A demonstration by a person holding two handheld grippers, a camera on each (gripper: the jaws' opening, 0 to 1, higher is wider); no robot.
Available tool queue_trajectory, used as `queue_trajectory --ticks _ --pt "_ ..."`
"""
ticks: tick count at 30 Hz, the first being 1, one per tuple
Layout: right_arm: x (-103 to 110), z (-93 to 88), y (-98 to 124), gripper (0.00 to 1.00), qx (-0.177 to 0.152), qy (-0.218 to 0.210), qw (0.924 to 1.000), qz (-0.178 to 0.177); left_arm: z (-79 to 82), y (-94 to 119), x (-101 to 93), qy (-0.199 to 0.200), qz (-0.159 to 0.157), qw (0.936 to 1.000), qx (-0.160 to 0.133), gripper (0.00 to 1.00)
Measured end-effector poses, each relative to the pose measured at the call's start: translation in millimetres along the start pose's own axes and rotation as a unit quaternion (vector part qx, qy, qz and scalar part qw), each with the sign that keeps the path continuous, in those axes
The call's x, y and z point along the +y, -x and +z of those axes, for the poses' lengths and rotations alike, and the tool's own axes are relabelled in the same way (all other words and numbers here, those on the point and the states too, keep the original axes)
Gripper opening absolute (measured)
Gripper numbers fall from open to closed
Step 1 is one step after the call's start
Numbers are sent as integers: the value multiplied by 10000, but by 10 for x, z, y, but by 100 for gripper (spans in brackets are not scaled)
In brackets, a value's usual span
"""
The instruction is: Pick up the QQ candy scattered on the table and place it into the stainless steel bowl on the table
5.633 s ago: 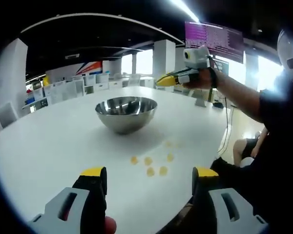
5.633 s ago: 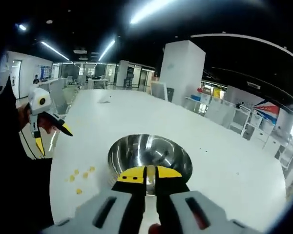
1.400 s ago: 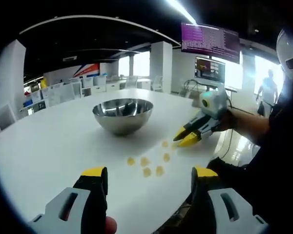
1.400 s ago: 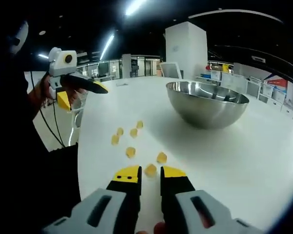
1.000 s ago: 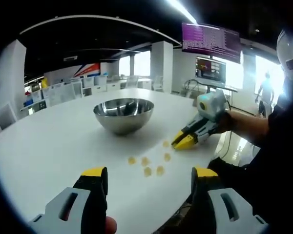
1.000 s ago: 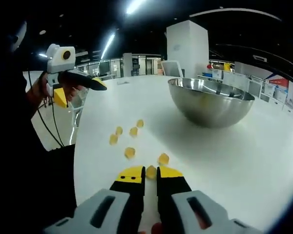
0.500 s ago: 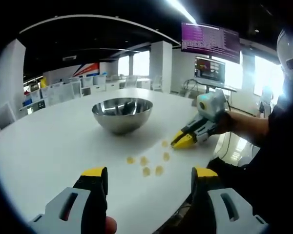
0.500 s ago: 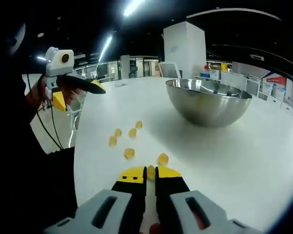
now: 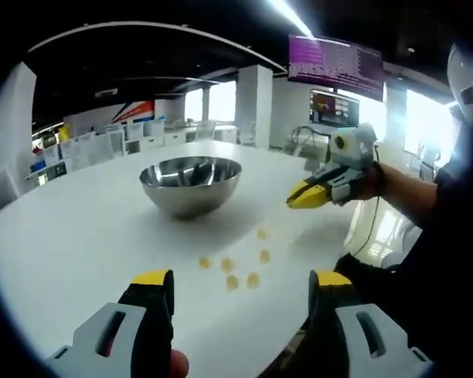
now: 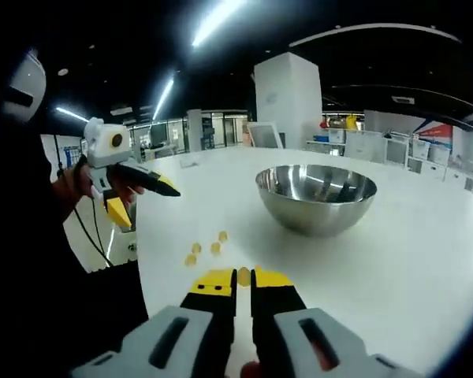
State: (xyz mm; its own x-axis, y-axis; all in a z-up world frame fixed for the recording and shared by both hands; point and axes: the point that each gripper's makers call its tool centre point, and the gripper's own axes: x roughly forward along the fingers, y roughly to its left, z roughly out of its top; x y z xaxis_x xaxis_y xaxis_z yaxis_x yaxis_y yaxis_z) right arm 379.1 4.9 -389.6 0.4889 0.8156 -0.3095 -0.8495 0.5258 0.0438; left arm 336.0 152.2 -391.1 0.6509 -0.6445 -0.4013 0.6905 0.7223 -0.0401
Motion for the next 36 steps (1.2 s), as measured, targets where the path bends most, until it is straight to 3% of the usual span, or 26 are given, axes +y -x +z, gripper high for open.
queue_trajectory --ticks 10,16,29,36 --pt "-77 419 661 8 -480 85 9979 -436 77 -64 61 -46 -42 10000 -51 70" --pt "-149 490 953 8 -679 -4 9954 -674 117 -60 45 -96 -77 9999 -91 70" --pt "-204 470 960 8 -670 -47 9948 -766 127 -43 105 -83 -17 9999 -109 70" --pt "-347 652 847 8 -626 64 9947 -811 110 -50 160 -83 8 9999 -64 70"
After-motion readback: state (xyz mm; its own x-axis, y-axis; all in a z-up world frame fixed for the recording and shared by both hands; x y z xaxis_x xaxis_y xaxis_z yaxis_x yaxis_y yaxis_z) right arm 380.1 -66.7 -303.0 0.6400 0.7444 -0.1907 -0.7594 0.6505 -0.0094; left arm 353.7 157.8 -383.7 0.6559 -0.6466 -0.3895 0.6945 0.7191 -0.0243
